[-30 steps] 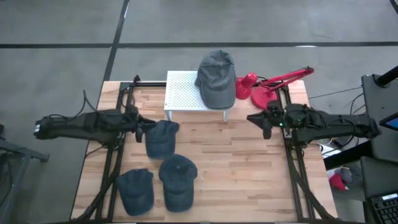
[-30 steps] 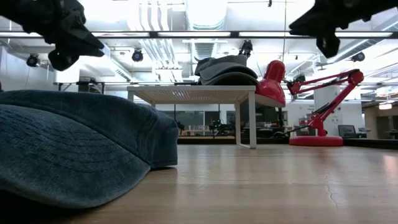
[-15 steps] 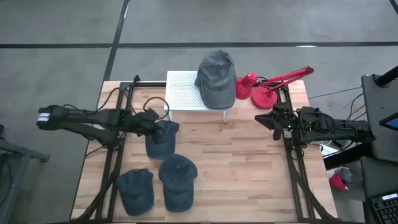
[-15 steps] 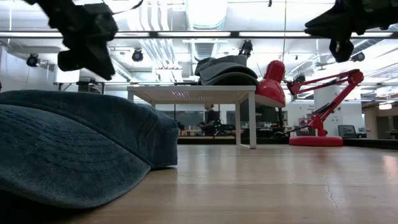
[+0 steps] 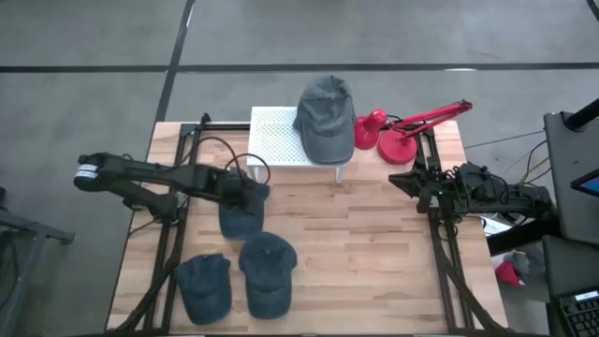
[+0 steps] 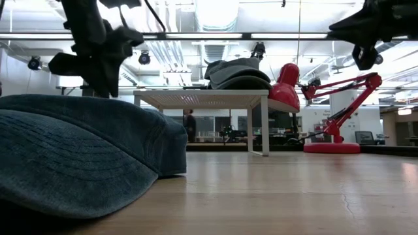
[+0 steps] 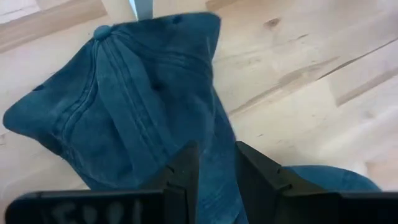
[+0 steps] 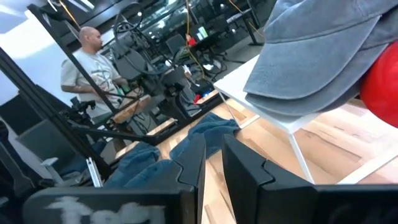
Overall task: Pick & Place hat
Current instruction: Put the top blue cap on the shelf
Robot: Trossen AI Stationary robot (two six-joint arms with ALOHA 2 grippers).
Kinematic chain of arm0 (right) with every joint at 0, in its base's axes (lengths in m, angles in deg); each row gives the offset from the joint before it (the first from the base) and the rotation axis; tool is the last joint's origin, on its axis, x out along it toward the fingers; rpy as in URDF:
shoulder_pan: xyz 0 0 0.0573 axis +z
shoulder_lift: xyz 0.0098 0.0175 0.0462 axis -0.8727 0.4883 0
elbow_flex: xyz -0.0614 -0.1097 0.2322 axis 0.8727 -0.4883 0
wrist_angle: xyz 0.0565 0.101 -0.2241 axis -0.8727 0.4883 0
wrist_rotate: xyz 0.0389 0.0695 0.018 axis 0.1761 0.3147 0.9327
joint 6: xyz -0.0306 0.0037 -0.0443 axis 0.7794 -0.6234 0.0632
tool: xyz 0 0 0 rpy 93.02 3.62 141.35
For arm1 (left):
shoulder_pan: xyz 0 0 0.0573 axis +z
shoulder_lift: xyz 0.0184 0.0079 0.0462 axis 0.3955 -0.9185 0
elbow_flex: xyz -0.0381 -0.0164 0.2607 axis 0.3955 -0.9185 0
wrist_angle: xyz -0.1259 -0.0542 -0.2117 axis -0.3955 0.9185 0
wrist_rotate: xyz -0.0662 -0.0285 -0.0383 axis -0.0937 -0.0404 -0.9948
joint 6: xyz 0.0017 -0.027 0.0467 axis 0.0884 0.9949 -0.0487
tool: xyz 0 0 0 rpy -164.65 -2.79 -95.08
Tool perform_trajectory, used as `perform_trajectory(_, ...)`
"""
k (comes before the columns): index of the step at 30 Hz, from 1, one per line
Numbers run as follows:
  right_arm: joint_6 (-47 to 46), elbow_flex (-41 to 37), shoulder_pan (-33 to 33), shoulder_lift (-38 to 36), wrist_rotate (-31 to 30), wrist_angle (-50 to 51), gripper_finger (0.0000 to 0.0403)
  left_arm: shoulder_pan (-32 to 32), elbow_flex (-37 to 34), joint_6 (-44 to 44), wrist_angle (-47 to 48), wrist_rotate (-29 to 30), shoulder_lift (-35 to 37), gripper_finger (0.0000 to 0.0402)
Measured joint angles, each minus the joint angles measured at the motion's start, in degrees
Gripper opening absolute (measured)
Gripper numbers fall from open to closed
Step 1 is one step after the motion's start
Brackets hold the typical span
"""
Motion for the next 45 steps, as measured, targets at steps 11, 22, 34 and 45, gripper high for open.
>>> perform_trajectory(11, 0.4, -2.7, 0.0, -3.5, 3.7, -0.2, 0.0052, 0.0, -0.1, 0.7, -1.1, 0.0, -2.5, 0.0094)
perform_trajectory(22, -0.2, -6.1, 0.0, -5.2, 3.7, -0.1, 0.0052, 0.0, -0.1, 16.1, 2.9, -0.3, -2.9, 0.0094)
perform_trajectory(34, -0.2, -7.6, 0.0, -5.1, 2.3, 0.4, 0.0052, 0.0, -0.1, 22.9, 7.6, -0.6, -4.8, 0.0094)
perform_trajectory(45, -0.2, -7.6, 0.0, -5.1, 2.3, 0.4, 0.0052, 0.0, -0.1, 19.3, 7.5, 0.9, -4.8, 0.0094)
